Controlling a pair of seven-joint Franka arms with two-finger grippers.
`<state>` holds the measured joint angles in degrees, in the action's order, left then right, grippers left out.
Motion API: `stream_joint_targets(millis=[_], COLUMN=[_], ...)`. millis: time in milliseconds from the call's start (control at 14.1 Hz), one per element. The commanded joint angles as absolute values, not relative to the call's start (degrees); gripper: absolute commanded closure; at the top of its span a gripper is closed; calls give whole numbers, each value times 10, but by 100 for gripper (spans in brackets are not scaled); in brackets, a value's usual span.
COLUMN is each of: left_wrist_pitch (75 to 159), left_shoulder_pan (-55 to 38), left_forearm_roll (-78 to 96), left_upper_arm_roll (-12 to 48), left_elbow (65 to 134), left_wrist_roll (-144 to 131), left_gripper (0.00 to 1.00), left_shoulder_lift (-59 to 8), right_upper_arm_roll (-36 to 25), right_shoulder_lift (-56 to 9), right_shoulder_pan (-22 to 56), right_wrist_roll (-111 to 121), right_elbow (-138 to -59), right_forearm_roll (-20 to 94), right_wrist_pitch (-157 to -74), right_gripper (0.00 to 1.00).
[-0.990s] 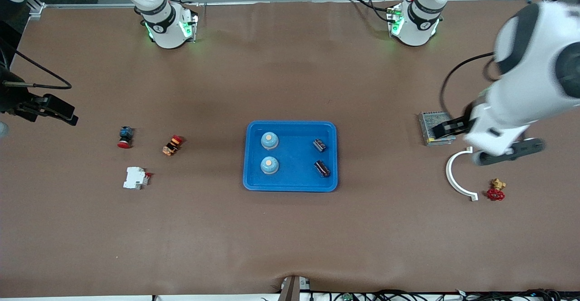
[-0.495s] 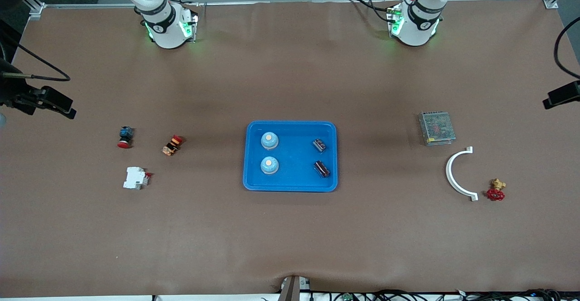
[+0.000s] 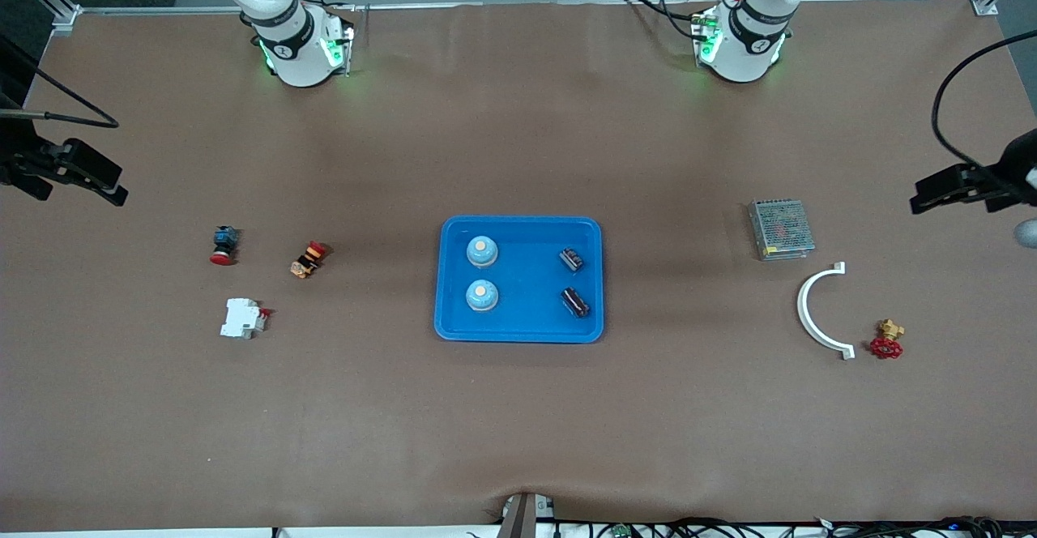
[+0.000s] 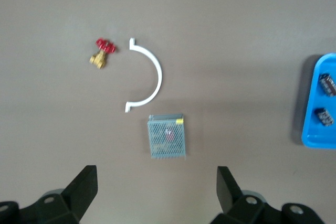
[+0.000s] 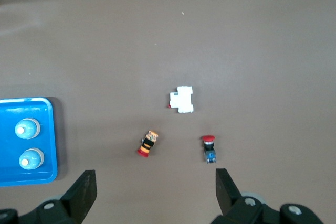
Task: Place electrolytic capacitor and blue bell in tray
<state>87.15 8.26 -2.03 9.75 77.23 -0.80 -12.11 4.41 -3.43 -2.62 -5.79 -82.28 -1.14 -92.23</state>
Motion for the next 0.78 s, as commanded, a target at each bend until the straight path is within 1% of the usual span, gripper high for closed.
stream_joint_targets(millis=[0,141,212,283,354,424,566,707], left_wrist_pitch=[902,902,903,897,890,889,905,909], left_shoulder_pan=[89,84,57,15,-44,-58,-40,-40], left_forearm_roll=[-12,-11,-10,-8,-7,-7,-1,5], left_upper_arm_roll=[100,105,94,45,-18,-33,-23,-22], left_elbow=[773,773,777,780,795,820,869,892], left_wrist_roll=[-9,-39,-45,-45,-42,-35,-19,-21], left_gripper=[0,0,0,0,0,0,0,0], left_shoulder_lift=[-122,-122,-114,-100,-83,-60,-22,0], right_upper_arm_roll=[46,46,46,46,46,46,46,46], right_shoulder_lift=[-17,-15,-14,-11,-11,-11,-11,-11], right_shoulder_pan=[-29,-28,-28,-28,-28,-29,-28,-28], right_wrist_roll=[-41,-42,-42,-42,-42,-42,-42,-42], right_elbow=[-843,-843,-843,-843,-843,-843,-845,-845], right_forearm_roll=[-17,-18,-17,-17,-17,-17,-16,-16], right_wrist_pitch=[-942,-952,-953,-954,-954,-955,-969,-969], right_gripper=[0,0,0,0,0,0,0,0])
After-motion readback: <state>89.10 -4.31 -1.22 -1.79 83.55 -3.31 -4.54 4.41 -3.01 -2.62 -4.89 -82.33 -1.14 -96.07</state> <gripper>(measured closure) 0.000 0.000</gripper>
